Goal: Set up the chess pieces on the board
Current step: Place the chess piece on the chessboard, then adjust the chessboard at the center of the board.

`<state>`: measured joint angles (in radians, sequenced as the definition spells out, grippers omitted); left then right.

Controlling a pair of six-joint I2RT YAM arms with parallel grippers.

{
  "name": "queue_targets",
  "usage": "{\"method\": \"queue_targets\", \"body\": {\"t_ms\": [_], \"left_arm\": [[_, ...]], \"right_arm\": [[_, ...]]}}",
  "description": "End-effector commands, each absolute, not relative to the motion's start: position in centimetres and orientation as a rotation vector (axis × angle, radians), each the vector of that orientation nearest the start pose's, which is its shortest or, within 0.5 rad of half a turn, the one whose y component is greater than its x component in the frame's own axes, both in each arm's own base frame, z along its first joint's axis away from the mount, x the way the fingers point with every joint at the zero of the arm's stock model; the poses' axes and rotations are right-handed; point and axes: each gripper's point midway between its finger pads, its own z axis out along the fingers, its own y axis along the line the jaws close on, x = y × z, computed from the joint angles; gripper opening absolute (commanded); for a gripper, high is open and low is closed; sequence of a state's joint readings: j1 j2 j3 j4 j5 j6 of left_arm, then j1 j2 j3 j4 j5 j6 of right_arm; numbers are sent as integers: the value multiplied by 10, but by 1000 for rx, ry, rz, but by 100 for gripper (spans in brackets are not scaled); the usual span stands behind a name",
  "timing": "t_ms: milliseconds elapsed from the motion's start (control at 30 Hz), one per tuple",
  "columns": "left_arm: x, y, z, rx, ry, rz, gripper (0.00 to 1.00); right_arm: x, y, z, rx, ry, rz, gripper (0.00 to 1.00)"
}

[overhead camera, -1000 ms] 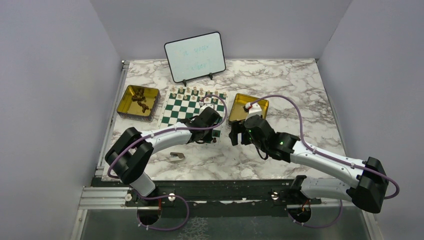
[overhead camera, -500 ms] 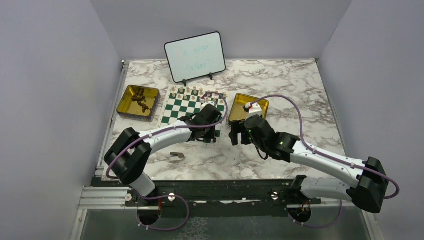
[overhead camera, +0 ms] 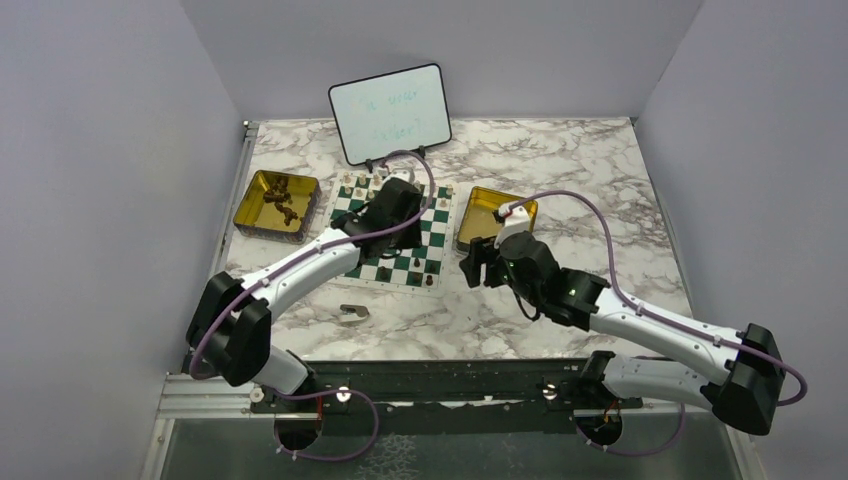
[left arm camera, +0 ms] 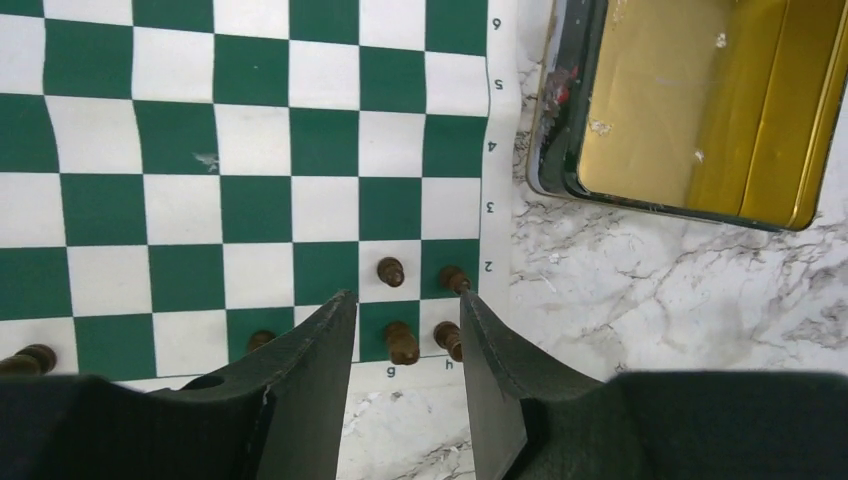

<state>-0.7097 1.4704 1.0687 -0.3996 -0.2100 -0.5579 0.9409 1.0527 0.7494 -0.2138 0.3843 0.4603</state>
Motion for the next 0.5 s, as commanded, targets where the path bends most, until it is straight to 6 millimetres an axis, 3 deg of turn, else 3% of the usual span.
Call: {"method": "queue_targets", "body": {"t_ms": [0, 200, 333, 467], "left_arm": [[324, -218, 153, 4, 2374, -474, 44], [343, -175, 174, -73, 2326, -516, 49], [346, -156, 181, -86, 2310, -533, 68], [342, -148, 178, -73, 2315, -513, 72]], "right_arm": [[234, 260, 176, -295, 2022, 575, 57], [237, 281, 150, -297, 2080, 619, 5], [240, 294, 129, -286, 2124, 633, 1], [244, 299, 114, -263, 2141, 634, 1]]}}
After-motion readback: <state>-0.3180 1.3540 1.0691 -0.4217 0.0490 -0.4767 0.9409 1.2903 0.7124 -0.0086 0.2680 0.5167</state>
